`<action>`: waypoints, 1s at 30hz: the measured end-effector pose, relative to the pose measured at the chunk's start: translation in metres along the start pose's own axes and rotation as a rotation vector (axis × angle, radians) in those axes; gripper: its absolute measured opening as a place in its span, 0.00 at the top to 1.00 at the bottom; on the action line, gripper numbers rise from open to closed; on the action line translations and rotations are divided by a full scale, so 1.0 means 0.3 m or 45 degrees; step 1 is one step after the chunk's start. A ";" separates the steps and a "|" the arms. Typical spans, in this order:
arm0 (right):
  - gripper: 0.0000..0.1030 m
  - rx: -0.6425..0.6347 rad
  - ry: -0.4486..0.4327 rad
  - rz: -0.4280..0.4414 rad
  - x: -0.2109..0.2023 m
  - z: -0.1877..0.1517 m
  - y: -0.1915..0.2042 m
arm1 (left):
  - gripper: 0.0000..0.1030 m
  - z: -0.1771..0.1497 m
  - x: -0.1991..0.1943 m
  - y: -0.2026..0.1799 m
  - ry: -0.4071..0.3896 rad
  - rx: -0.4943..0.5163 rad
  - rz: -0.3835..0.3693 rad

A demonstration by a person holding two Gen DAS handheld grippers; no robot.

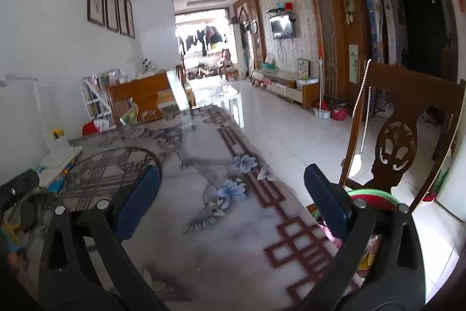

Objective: Collect trash

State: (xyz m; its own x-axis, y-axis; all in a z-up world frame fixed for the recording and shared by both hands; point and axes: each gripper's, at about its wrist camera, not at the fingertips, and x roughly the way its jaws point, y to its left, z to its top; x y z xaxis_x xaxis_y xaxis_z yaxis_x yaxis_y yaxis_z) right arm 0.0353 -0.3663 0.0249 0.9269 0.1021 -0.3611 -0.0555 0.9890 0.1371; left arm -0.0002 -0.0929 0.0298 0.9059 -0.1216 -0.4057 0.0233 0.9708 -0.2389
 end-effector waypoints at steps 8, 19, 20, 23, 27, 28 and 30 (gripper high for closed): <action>0.05 -0.030 0.029 0.016 0.012 -0.009 0.021 | 0.08 -0.009 -0.004 -0.005 0.016 0.026 0.069; 0.05 0.090 0.060 0.013 0.028 -0.011 -0.025 | 0.08 -0.027 0.009 -0.014 0.069 0.037 0.058; 0.05 0.091 0.064 0.014 0.030 -0.012 -0.025 | 0.08 -0.028 0.010 -0.013 0.071 0.034 0.054; 0.05 0.084 0.068 0.019 0.031 -0.014 -0.021 | 0.08 -0.028 0.012 -0.012 0.077 0.033 0.047; 0.05 0.070 0.064 0.023 0.028 -0.015 -0.015 | 0.08 -0.030 0.015 -0.013 0.080 0.037 0.045; 0.05 0.069 0.066 0.023 0.028 -0.015 -0.014 | 0.08 -0.029 0.015 -0.013 0.080 0.036 0.044; 0.05 0.070 0.067 0.023 0.029 -0.015 -0.013 | 0.08 -0.029 0.016 -0.011 0.081 0.038 0.044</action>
State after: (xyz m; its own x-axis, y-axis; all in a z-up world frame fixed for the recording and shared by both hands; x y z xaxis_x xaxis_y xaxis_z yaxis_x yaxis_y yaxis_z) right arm 0.0419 -0.3688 0.0172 0.9051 0.1268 -0.4058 -0.0502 0.9797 0.1943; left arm 0.0005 -0.0987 0.0208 0.8776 -0.1002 -0.4687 0.0062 0.9802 -0.1980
